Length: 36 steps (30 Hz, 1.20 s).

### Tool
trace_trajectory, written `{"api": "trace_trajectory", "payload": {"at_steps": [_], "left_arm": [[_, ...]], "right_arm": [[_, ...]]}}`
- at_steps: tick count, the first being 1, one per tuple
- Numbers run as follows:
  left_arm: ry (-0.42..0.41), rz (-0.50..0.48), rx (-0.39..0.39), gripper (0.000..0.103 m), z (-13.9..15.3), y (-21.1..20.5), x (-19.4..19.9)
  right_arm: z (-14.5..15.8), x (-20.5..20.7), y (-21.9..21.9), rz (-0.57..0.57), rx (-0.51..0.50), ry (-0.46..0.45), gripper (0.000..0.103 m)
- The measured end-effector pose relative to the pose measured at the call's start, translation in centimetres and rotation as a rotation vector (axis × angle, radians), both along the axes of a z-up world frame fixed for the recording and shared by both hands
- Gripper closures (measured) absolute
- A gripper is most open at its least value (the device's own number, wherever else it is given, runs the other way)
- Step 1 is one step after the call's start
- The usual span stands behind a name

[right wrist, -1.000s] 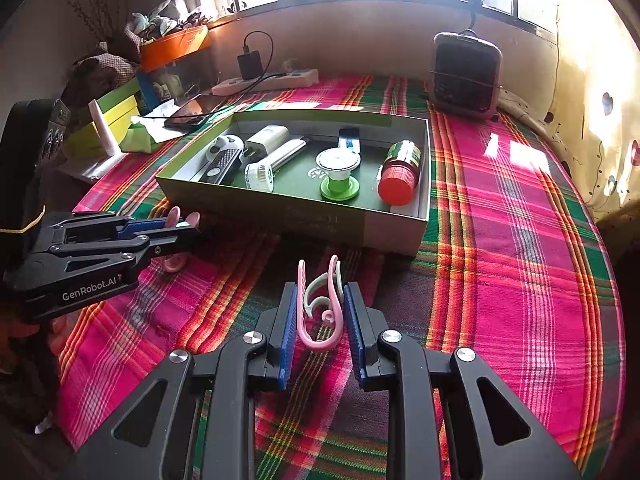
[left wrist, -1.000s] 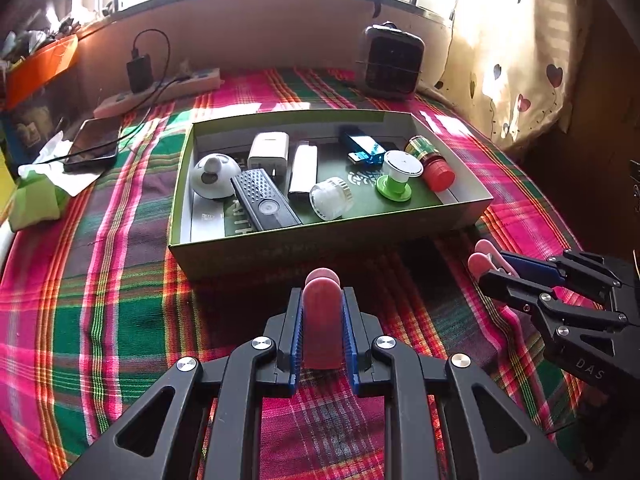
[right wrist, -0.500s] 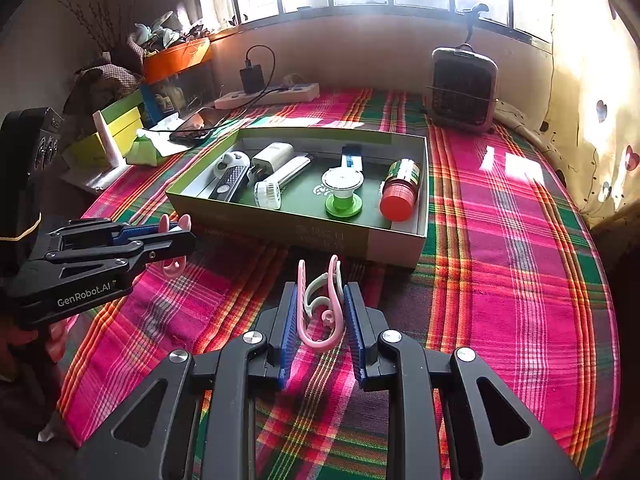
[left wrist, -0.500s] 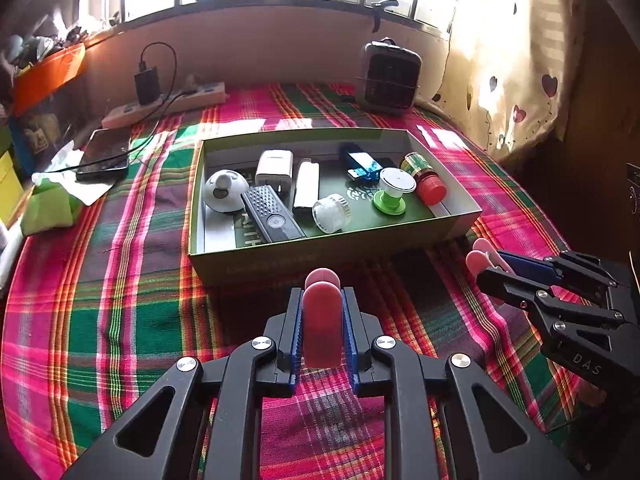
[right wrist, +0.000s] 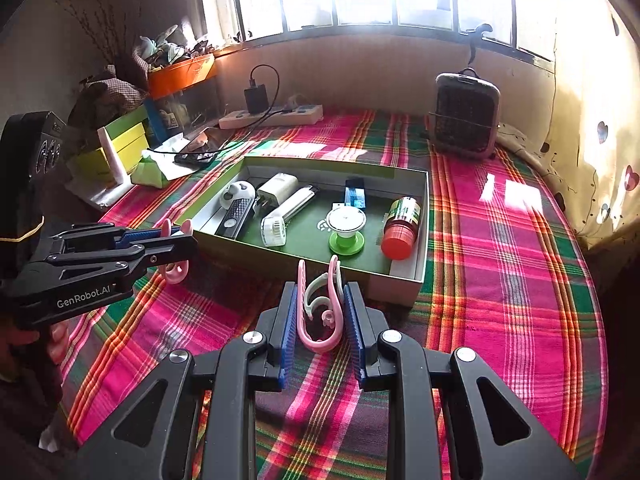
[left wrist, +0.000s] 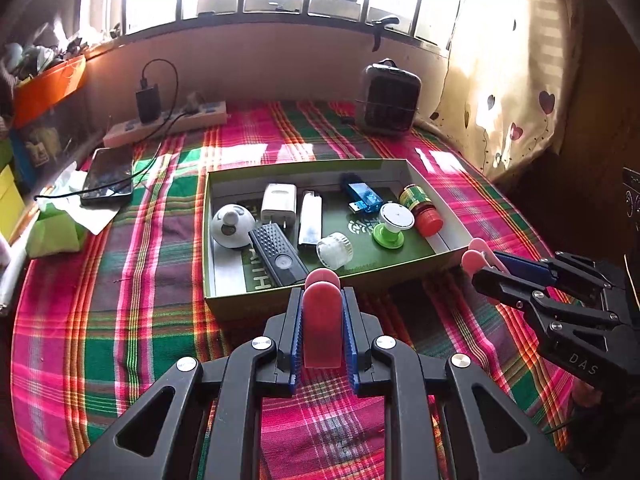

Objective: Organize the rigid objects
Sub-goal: 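Carry the pink oval item and pink earphone hook over the green tray with both tools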

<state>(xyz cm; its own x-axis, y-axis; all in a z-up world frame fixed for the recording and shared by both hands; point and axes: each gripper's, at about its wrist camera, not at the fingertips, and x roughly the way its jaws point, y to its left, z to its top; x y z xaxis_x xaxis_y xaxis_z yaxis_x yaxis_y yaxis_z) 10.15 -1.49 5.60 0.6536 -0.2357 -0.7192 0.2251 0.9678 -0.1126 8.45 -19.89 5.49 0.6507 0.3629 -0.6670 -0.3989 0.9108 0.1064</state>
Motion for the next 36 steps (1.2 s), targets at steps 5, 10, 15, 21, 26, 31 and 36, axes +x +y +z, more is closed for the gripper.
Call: {"api": "trace_trajectory", "payload": {"at_steps": [5, 10, 15, 21, 26, 31, 36], "left_arm": [[-0.005, 0.002, -0.008, 0.086, 0.5, 0.4, 1.2], [-0.008, 0.006, -0.015, 0.086, 0.9, 0.7, 2.5], [-0.004, 0.004, -0.033, 0.086, 0.9, 0.8, 3.7], [0.002, -0.006, -0.054, 0.086, 1.0, 0.6, 5.5], [0.011, -0.004, -0.068, 0.086, 0.8, 0.5, 7.0], [0.030, -0.011, -0.081, 0.086, 0.3, 0.2, 8.3], [0.040, -0.015, -0.084, 0.086, -0.3, -0.3, 9.2]], "right_arm": [[0.6, 1.1, 0.4, 0.007, 0.000, -0.009, 0.079], [1.2, 2.4, 1.0, 0.013, 0.007, -0.016, 0.079], [1.5, 4.1, 1.4, 0.013, 0.015, -0.014, 0.079], [1.6, 6.3, 1.9, 0.007, 0.012, -0.012, 0.079], [1.6, 8.2, 1.7, -0.010, 0.007, -0.009, 0.079], [1.4, 10.2, 1.3, -0.034, 0.003, 0.005, 0.079], [0.9, 11.9, 0.8, -0.064, 0.005, 0.022, 0.079]]}}
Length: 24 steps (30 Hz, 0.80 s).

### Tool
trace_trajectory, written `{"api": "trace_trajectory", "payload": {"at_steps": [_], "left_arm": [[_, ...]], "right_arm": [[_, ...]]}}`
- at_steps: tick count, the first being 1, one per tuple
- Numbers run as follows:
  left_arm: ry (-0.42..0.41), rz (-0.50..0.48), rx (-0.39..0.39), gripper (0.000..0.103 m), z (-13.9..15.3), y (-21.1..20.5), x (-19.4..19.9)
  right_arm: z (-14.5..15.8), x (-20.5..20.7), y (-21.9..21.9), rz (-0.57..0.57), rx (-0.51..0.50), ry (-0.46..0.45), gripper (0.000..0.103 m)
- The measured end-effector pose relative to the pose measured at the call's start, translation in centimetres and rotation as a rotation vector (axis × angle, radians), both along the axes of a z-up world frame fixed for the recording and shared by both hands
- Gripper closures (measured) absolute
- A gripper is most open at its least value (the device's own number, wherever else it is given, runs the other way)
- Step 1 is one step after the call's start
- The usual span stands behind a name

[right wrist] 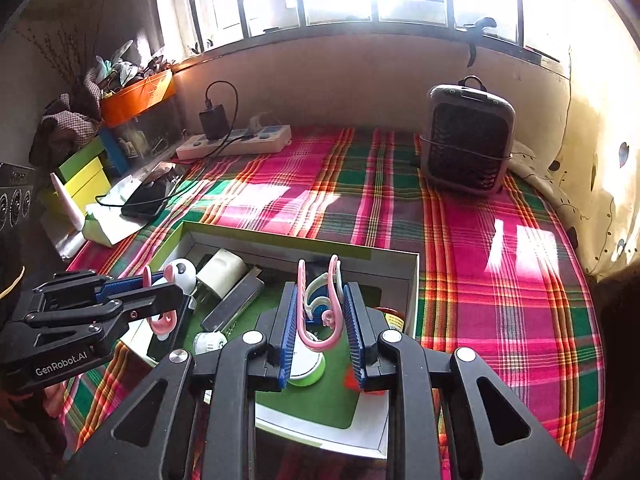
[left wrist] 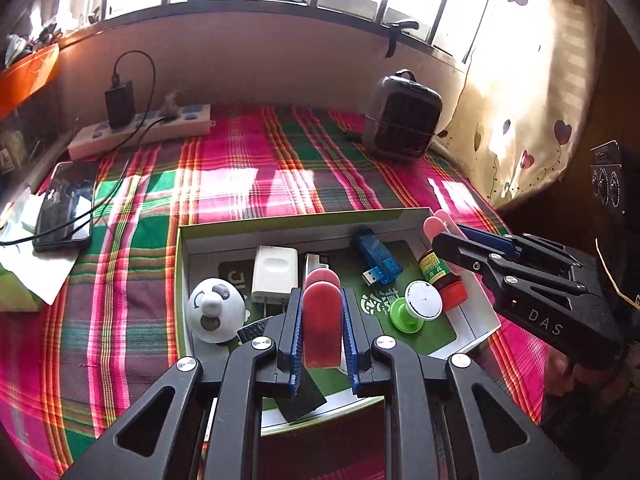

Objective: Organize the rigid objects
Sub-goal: 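Carry the pink oval item and pink earphone hook over the green tray with both tools, then lower both tools into the tray and open them, releasing both pink items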

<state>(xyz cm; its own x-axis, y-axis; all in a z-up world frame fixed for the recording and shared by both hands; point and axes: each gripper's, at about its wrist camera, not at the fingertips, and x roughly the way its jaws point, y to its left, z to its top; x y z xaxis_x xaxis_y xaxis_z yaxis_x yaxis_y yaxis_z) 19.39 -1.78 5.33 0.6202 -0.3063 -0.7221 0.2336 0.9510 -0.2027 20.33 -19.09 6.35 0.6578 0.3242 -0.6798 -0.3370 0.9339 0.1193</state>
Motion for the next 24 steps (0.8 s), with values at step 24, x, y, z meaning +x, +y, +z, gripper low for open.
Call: {"api": "trace_trajectory", "payload": {"at_steps": [24], "left_arm": [[0.057, -0.071, 0.005, 0.086, -2.2, -3.5, 3.0]], "right_arm": [[-2.9, 4.4, -0.3, -0.020, -0.025, 0.074, 0.079]]}}
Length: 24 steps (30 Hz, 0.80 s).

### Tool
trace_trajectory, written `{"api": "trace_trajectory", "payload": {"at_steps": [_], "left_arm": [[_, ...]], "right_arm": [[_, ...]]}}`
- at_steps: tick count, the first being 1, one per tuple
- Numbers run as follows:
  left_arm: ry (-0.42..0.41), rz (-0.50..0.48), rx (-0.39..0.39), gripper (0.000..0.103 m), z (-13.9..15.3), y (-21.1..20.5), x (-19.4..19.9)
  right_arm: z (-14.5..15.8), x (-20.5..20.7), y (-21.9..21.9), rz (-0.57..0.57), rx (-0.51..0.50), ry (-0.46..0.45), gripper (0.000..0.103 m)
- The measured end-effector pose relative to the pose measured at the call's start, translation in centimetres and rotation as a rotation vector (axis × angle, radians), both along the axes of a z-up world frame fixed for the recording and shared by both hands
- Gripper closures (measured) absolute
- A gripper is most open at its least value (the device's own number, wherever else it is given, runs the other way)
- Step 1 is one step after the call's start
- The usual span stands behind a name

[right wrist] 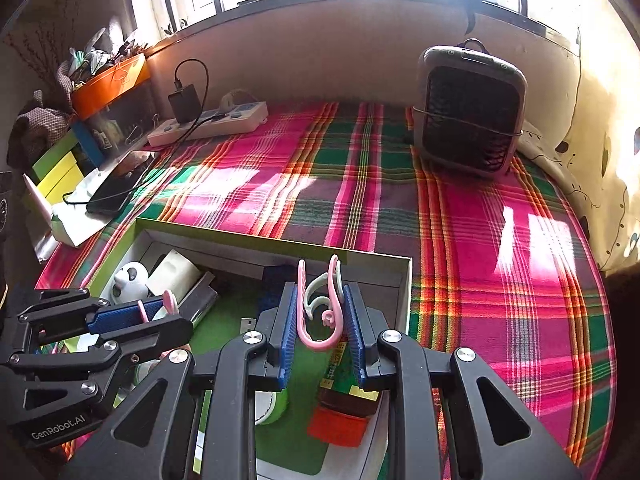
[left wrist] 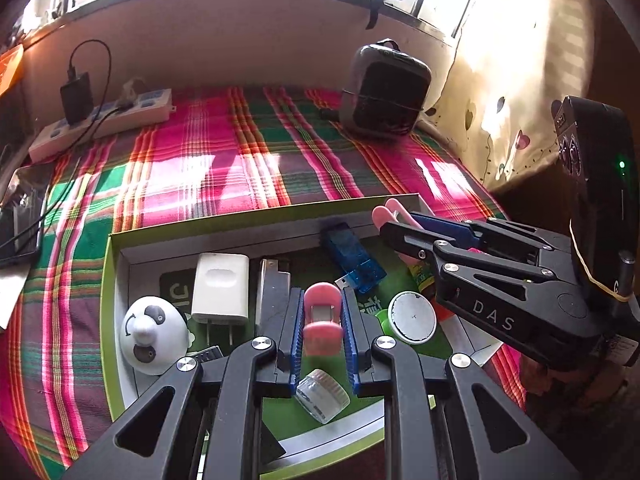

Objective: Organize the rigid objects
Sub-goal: 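Lower both tools into the tray and open them, releasing both pink items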

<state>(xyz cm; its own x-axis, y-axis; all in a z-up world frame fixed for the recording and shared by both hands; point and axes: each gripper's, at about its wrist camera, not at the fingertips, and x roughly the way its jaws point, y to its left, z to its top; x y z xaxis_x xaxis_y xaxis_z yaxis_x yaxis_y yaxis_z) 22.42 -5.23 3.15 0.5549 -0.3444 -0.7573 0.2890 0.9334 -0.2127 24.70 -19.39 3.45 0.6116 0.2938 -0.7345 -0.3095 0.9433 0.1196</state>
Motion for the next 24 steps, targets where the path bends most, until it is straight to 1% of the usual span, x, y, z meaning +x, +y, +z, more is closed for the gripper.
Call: {"api": "trace_trajectory", "payload": {"at_steps": [12, 24], "left_arm": [[0.023, -0.004, 0.013, 0.086, -0.9, -0.5, 0.5], [0.039, -0.002, 0.004, 0.086, -1.1, -0.5, 0.7]], "right_arm": [[-0.7, 0.4, 0.2, 0.004, -0.004, 0.014, 0.079], [-1.4, 0.6, 0.2, 0.003, -0.012, 0.033, 0.079]]}}
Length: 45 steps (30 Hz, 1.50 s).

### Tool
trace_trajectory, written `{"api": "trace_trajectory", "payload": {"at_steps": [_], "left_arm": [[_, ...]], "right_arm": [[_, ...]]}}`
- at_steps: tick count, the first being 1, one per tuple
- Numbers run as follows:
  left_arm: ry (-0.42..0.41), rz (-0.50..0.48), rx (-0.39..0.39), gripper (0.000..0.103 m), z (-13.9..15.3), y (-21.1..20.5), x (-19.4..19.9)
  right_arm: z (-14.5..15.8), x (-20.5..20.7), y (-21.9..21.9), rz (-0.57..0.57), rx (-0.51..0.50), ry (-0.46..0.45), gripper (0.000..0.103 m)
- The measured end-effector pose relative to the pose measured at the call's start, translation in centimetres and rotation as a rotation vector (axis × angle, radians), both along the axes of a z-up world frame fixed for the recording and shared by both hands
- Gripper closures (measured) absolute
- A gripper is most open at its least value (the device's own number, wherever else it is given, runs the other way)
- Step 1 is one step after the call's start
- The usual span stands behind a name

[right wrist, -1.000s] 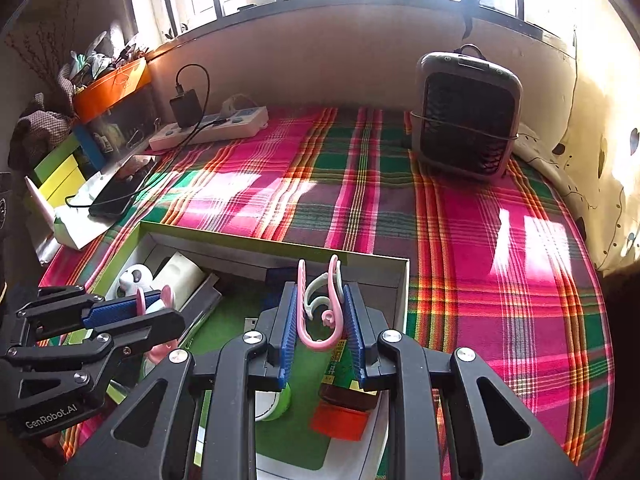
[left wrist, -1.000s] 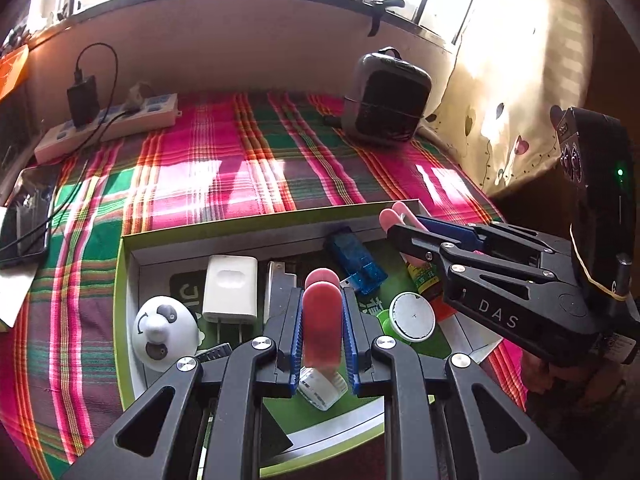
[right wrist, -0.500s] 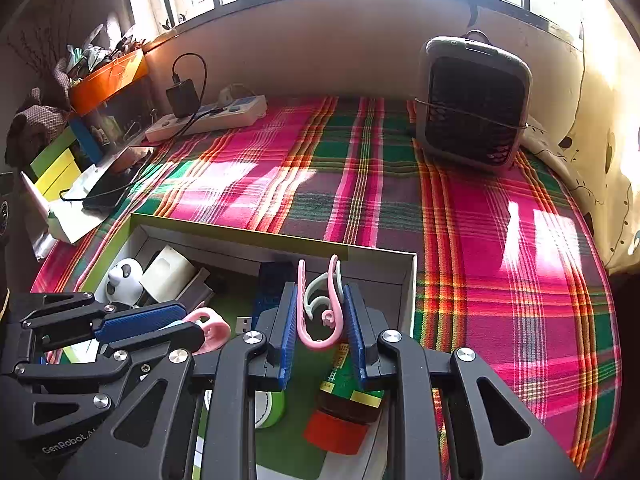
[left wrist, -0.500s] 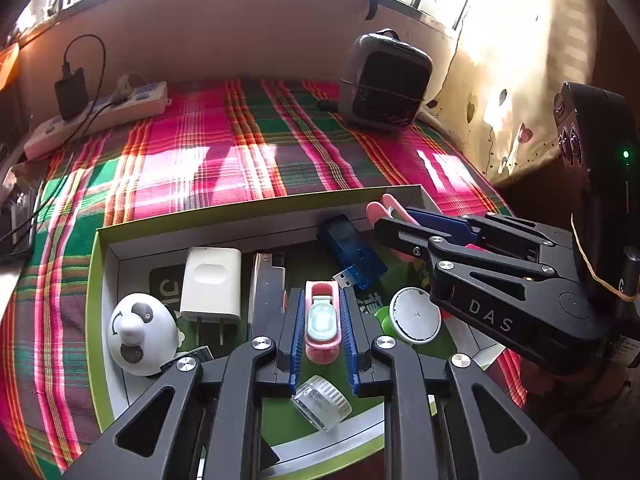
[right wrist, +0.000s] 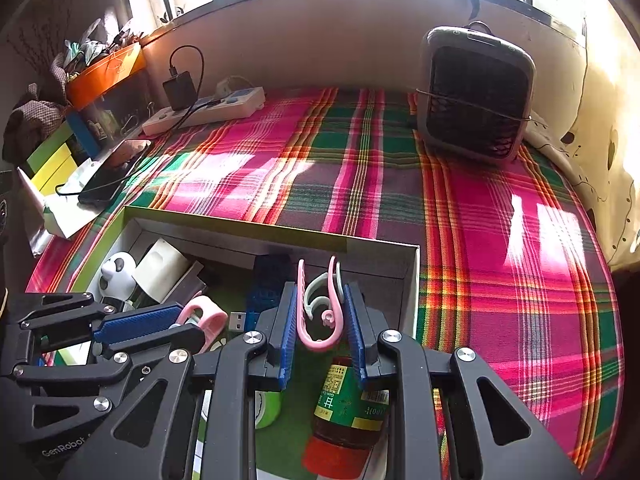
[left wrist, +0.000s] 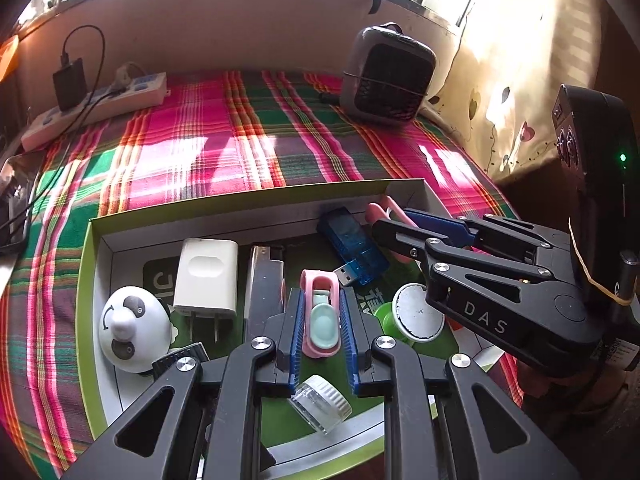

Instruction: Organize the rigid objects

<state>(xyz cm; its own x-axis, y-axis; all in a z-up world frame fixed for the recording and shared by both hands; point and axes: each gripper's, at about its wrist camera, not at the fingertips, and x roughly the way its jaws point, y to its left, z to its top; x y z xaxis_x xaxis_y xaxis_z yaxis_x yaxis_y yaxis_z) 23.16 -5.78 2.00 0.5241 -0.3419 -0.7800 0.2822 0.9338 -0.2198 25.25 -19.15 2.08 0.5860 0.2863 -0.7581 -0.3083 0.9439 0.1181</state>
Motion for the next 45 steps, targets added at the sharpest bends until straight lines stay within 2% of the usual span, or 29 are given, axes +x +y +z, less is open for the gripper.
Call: {"api": "trace_trajectory", "payload": {"at_steps": [10, 17, 23, 26, 31, 45], "left_arm": [[0.018, 0.006, -0.002, 0.085, -0.3, 0.1, 0.2], [0.017, 0.013, 0.000, 0.078, -0.2, 0.1, -0.1], [0.002, 0.020, 0.001, 0.077, 0.2, 0.0, -0.7], [-0.001, 0.030, 0.000, 0.072, 0.5, 0.1, -1.0], [-0.008, 0.045, 0.000, 0.072, 0.9, 0.3, -1.7], [-0.066, 0.093, 0.090, 0.071, 2.5, 0.4, -5.5]], "right_arm": [[-0.1, 0.1, -0.1, 0.001, 0.009, 0.004, 0.079], [0.0, -0.1, -0.2, -0.006, 0.016, 0.002, 0.078], [0.3, -0.6, -0.5, -0.019, 0.017, -0.005, 0.072], [0.4, -0.9, -0.7, -0.028, 0.023, -0.004, 0.068], [0.9, -1.7, -0.7, -0.028, 0.030, -0.015, 0.064], [3.0, -5.4, -0.5, -0.043, 0.029, -0.060, 0.056]]}}
